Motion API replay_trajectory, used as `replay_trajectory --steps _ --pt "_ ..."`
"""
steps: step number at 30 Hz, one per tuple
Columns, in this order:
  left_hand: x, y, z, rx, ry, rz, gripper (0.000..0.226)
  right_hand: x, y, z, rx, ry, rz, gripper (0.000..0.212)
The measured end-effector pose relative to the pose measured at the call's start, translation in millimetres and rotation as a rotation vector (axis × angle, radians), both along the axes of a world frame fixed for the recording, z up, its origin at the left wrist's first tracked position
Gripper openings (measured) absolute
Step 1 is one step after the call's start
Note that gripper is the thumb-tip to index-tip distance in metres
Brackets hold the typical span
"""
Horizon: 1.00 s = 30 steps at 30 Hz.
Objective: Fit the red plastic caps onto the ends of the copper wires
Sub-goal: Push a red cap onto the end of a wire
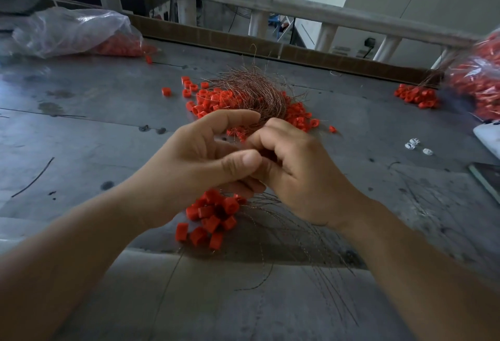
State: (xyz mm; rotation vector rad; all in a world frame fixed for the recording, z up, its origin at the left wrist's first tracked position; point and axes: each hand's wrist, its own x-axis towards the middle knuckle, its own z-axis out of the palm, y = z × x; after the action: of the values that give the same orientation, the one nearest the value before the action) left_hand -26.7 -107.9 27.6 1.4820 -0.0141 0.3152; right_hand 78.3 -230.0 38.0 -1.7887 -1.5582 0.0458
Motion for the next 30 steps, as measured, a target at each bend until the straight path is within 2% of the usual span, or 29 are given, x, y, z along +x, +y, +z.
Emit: replay_trajectory --steps 2,6,12,15,20,26,28,30 --pt "-0.2 -1.0 -0.9 0.078 -0.007 0.024 0.055 -1.1 -0.5 -0.6 -0.016 -0.028 -0.01 0.009" --pt "-1.7 -1.6 -2.1 0.115 -0.027 0.015 0.052 -4.0 0.1 -1.4 -0.02 -0.04 -0.025 0.011" --pt "-4.8 -2.1 -0.8 0.086 -0.022 -0.002 0.055 -8.8 0.1 -2.5 0.032 -0.049 -0.042 0.01" --pt "-2.7 -1.4 -0.3 0.043 -0.003 -0.004 0.06 -5.1 0.1 -3.7 0.021 0.008 -0.03 0.006" --pt "-1.9 1.7 1.7 -0.029 0.038 -0.01 0.055 -5.5 0.6 -3.5 0.071 0.107 -0.033 0.01" --pt "-1.1 6.3 5.9 -0.03 0.025 0.079 0.046 -3.4 -0.4 0.0 0.058 0.177 -0.012 0.052" --pt "-1.7 9.6 8.4 -0.113 -0.002 0.067 0.043 -1.4 -1.1 1.4 0.024 0.225 -0.006 0.046" --pt "-2.3 12.1 10.1 -0.174 -0.028 0.06 0.04 -0.2 -1.8 1.5 0.02 0.251 0.015 0.027"
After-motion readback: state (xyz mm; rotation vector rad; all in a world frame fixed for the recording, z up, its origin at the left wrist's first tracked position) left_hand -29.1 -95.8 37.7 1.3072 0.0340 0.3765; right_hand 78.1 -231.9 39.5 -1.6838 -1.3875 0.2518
